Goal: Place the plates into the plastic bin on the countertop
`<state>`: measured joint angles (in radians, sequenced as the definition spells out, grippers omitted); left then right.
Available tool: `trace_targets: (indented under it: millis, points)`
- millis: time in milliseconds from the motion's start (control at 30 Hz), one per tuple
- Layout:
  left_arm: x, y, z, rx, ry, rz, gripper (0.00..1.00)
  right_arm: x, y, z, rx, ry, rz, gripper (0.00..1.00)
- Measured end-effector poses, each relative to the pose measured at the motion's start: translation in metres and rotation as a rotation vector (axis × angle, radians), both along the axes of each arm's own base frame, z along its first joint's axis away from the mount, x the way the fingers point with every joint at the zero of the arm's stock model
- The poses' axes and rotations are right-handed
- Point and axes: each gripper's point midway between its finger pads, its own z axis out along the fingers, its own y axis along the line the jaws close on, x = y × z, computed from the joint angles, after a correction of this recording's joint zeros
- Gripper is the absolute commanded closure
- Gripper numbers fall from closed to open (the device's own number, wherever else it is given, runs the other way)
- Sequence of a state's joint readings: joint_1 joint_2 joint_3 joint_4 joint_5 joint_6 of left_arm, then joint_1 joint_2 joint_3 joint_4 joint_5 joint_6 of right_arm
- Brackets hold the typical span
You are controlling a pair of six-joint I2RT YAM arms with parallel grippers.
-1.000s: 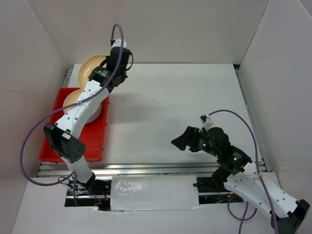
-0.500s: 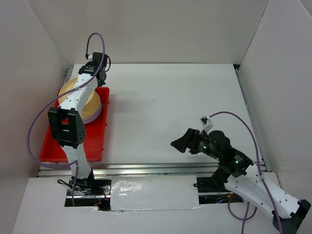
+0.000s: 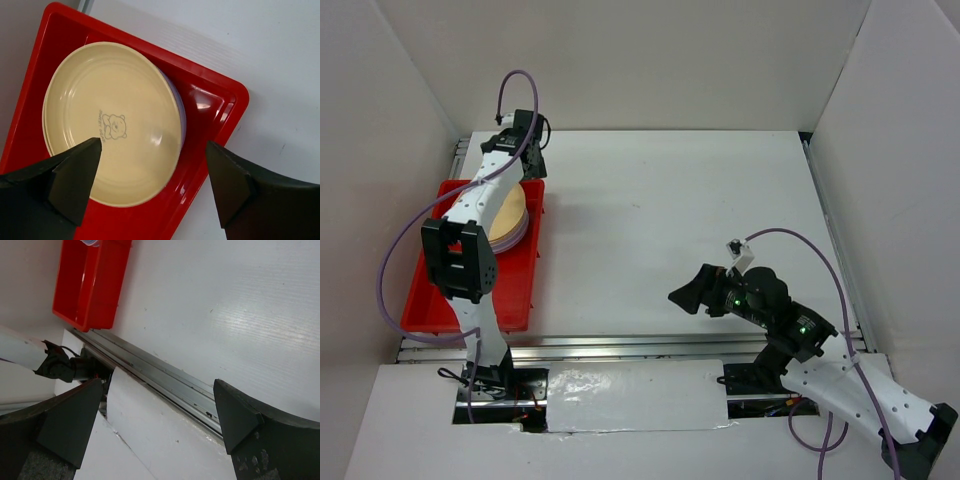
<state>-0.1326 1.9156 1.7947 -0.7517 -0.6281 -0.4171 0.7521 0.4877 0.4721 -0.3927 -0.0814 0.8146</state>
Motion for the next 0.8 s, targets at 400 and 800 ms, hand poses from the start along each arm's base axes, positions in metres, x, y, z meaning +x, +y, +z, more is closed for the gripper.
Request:
trace_targets:
  millis: [400, 800]
  points:
    - [-0.067, -0.082, 0.147, 0.023, -0.27, -0.173, 0.01, 0.016, -0.026, 0.043, -0.088, -0.087, -0.133, 0.0]
    - [-0.225, -0.079, 0.145, -0.213, -0.431, -0.34, 0.01, 0.033, -0.119, 0.18, -0.306, -0.274, -0.481, 0.0]
